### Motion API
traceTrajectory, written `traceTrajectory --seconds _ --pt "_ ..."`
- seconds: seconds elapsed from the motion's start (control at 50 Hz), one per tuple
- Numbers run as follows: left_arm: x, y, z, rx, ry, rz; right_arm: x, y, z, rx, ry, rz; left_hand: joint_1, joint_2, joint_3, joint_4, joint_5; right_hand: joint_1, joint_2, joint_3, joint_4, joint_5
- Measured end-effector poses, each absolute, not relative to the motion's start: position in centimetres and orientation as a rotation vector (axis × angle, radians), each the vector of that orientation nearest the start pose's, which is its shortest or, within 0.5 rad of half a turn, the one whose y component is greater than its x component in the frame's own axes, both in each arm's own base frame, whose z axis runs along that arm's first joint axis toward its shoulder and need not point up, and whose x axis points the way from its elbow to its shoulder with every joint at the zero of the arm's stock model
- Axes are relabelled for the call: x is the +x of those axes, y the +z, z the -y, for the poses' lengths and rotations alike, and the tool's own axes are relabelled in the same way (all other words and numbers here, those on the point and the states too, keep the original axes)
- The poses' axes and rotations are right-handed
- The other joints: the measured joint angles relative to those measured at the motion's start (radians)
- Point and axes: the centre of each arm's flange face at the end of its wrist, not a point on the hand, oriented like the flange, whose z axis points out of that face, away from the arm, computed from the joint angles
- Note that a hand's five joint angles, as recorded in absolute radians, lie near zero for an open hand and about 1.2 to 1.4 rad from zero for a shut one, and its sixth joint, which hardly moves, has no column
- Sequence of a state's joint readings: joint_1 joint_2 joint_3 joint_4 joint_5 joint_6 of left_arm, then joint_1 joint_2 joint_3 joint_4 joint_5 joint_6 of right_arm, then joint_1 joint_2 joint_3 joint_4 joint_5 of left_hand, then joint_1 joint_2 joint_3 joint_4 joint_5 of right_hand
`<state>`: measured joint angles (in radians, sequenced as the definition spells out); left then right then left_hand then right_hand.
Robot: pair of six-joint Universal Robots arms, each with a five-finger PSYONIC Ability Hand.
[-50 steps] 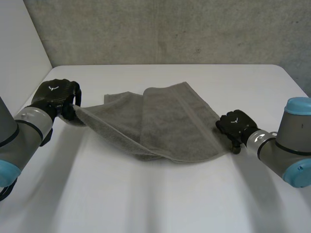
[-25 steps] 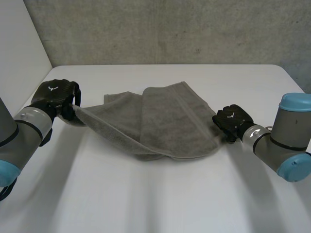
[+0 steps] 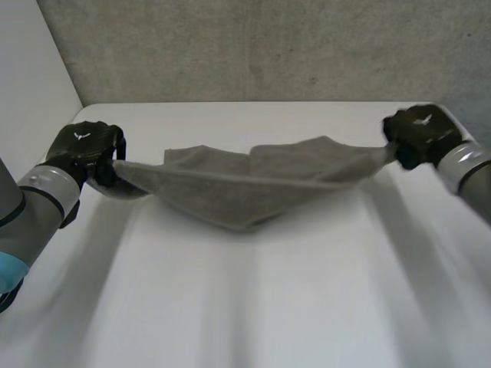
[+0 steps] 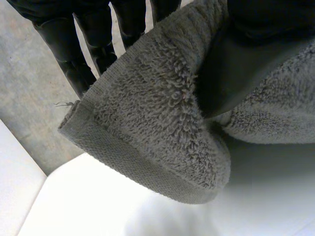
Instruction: Fold the towel.
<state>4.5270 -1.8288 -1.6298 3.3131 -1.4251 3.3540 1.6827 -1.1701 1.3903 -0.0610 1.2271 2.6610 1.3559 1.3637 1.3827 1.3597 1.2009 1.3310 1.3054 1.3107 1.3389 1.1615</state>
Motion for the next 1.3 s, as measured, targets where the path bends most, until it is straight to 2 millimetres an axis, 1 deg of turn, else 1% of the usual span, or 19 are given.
traceTrajectory --seconds 0.02,0.08,0.12,0.22,0.32,0.38,0.56,0.62,0.68,0.74,0.82,0.9,0.96,0.98,1.06,1.08,1.16,1.24,1.3 --pt "-20.5 22.7 30.9 0.642 -2.116 -2.352 19.7 24.3 35.2 -0.999 -2.036 -2.149 0.0 0.0 0.0 0.0 0.0 0.0 0.0 0.002 0.0 0.0" --pt "-20.4 23.5 30.5 0.66 -2.117 -2.329 18.6 26.1 34.4 -0.988 -2.011 -2.19 0.0 0.0 0.0 0.0 0.0 0.0 0.0 0.005 0.0 0.0" --pt "-20.3 24.3 30.1 0.677 -2.119 -2.304 17.6 27.5 33.3 -0.998 -1.957 -2.243 0.0 0.0 0.0 0.0 0.0 0.0 0.0 0.008 0.0 0.0" --pt "-20.2 25.5 28.9 0.72 -2.101 -2.272 16.2 28.9 31.2 -1.073 -1.832 -2.343 0.0 0.0 0.0 0.0 0.0 0.0 0.0 0.011 0.0 0.0" --pt "-19.9 25.6 27.5 0.777 -2.035 -2.275 14.9 29.0 29.2 -1.206 -1.702 -2.441 0.0 0.0 0.0 0.0 0.0 0.0 0.0 0.011 0.0 0.0" --pt "-19.7 24.9 26.5 0.834 -1.966 -2.282 14.5 28.7 28.2 -1.277 -1.636 -2.476 0.0 0.0 0.0 0.0 0.0 0.0 0.0 0.012 0.0 0.0" --pt "-19.0 23.5 24.3 0.979 -1.831 -2.225 13.6 27.6 26.0 -1.356 -1.493 -2.534 0.0 0.0 0.0 0.0 0.0 0.0 0.0 0.012 0.0 0.0" --pt "-18.8 23.4 24.1 1.01 -1.814 -2.196 13.3 27.5 25.7 -1.383 -1.469 -2.541 0.0 0.0 0.0 0.0 0.0 0.0 0.0 0.013 0.0 0.0" --pt "-18.7 23.7 24.6 1.038 -1.823 -2.163 13.1 27.3 25.9 -1.415 -1.448 -2.539 0.0 0.0 0.0 0.0 0.0 0.0 0.0 0.013 0.0 0.0" --pt "-18.8 23.7 25.5 1.057 -1.837 -2.157 13.1 26.9 26.5 -1.427 -1.428 -2.531 0.0 0.0 0.0 0.0 0.0 0.0 0.0 0.015 0.0 0.0" --pt "-19.8 22.9 27.2 1.105 -1.838 -2.185 13.5 25.2 28.8 -1.416 -1.366 -2.514 0.0 0.0 0.0 0.0 0.0 0.0 0.0 0.019 0.0 0.0" --pt "-22.4 21.2 29.5 1.189 -1.842 -2.199 14.8 23.6 31.5 -1.391 -1.334 -2.497 0.0 0.0 0.0 0.0 0.0 0.0 0.0 0.023 0.0 0.0" --pt "-24.5 19.6 31.5 1.225 -1.841 -2.19 16.2 22.5 33.9 -1.366 -1.36 -2.491 0.0 0.0 0.001 0.0 0.001 0.0 0.0 0.025 0.0 0.0" --pt "-24.7 19.3 31.9 1.227 -1.84 -2.188 16.5 22.4 34.3 -1.361 -1.366 -2.491 0.001 0.0 0.001 0.0 0.001 0.0 0.0 0.025 0.0 0.0" --pt "-26.4 17.5 35.3 1.174 -1.835 -2.149 17.8 21.5 36.6 -1.319 -1.434 -2.486 0.001 0.0 0.001 0.0 0.0 0.0 -0.001 0.025 0.005 0.0" --pt "-26.5 17.4 35.8 1.163 -1.837 -2.143 18.0 21.4 36.9 -1.312 -1.446 -2.485 0.001 0.0 0.001 0.0 0.0 0.0 -0.001 0.025 0.005 0.0" --pt "-27.4 16.4 38.8 1.092 -1.859 -2.093 19.3 19.7 39.4 -1.26 -1.523 -2.479 0.001 0.0 0.001 0.0 0.0 0.0 -0.001 0.025 0.005 0.0" --pt "-28.0 15.7 40.8 1.054 -1.889 -2.055 20.0 17.9 41.0 -1.236 -1.561 -2.504 0.001 0.0 0.001 0.0 0.0 0.0 -0.001 0.026 0.005 0.0" --pt "-28.3 15.3 41.8 1.033 -1.906 -2.033 20.2 16.8 41.8 -1.228 -1.579 -2.536 0.001 0.0 0.001 0.0 0.0 0.0 -0.001 0.026 0.005 0.0"
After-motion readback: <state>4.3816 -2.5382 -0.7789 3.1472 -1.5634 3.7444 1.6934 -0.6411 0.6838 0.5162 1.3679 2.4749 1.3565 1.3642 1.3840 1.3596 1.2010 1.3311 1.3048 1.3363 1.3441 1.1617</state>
